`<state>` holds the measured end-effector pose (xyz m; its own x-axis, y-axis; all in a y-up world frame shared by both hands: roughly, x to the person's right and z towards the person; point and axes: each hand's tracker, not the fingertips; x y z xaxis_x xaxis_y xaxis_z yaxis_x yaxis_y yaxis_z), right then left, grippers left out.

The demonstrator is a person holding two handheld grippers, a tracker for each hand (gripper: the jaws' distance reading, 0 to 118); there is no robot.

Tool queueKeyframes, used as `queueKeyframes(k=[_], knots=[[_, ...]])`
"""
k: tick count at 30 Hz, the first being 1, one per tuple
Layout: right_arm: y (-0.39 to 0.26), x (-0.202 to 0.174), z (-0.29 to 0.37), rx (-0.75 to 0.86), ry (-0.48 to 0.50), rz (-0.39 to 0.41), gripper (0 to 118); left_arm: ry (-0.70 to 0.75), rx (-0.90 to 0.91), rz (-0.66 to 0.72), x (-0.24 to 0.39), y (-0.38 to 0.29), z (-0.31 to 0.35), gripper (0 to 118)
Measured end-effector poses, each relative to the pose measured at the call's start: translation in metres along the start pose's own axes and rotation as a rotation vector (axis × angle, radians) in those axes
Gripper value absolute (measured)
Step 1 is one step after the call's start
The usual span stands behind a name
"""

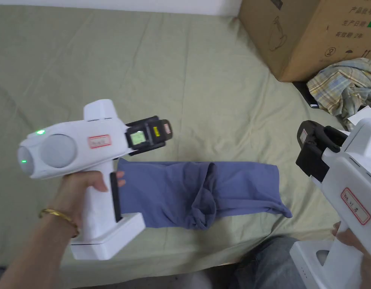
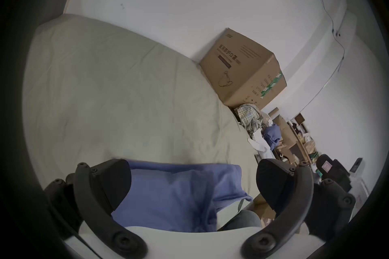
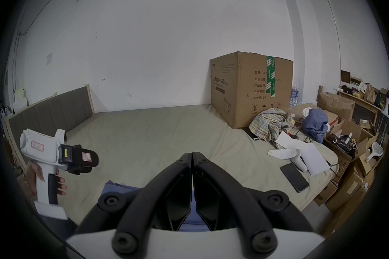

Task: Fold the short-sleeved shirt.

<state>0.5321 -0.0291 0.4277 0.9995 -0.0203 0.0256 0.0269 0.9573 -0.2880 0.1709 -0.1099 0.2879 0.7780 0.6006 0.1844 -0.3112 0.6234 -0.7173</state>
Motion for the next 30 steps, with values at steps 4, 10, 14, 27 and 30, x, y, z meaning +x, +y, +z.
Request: queueKeyframes(k=[4, 10, 14, 27, 30], knots=[[0.001, -0.009, -0.003, -0.007, 0.018, 0.014, 0, 0.023, -0.119, 0.156, -0.061, -0.006, -0.003, 118], [0.003, -0.013, -0.010, -0.027, 0.026, 0.020, 0, 0.029, -0.237, 0.311, -0.113, -0.040, -0.025, 118], [0.003, -0.012, -0.011, -0.041, 0.017, 0.022, 0, -0.055, -0.300, 0.330, -0.114, -0.058, -0.042, 113], [-0.006, 0.001, -0.011, -0.067, -0.017, 0.007, 0, 0.061, -0.382, 0.301, -0.074, -0.056, -0.071, 16], [-0.007, 0.004, -0.011, -0.071, -0.015, 0.018, 0, 0.087, -0.392, 0.311, -0.068, -0.044, -0.063, 15]])
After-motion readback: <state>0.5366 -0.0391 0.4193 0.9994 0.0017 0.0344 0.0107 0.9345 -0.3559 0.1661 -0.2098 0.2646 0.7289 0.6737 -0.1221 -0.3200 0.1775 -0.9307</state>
